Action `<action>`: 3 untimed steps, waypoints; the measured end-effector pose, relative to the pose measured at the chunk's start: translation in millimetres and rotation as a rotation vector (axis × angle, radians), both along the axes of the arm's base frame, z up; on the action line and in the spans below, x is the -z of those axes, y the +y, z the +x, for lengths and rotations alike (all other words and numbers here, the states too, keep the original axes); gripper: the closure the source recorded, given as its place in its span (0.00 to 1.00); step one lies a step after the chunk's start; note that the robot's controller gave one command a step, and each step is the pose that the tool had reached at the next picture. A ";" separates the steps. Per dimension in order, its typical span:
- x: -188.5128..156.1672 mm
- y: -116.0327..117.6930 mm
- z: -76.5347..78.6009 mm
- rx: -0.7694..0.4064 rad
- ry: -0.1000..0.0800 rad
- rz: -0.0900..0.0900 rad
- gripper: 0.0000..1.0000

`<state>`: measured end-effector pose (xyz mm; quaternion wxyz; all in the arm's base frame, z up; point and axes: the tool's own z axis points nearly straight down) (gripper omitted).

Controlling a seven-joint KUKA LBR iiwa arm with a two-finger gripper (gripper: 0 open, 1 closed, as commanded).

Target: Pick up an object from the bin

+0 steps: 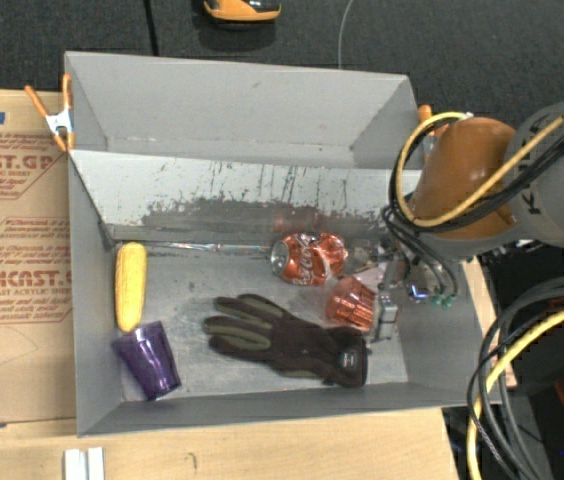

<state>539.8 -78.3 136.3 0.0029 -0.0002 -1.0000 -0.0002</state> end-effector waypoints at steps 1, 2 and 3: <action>-5.5 0.8 2.8 -0.001 -0.011 0.000 1.00; -5.5 0.8 2.7 -0.002 -0.011 -0.001 1.00; -41.4 3.5 5.6 -0.008 -0.004 0.000 1.00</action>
Offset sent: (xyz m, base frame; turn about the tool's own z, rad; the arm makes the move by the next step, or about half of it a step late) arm 0.0000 0.0000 0.0000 0.0000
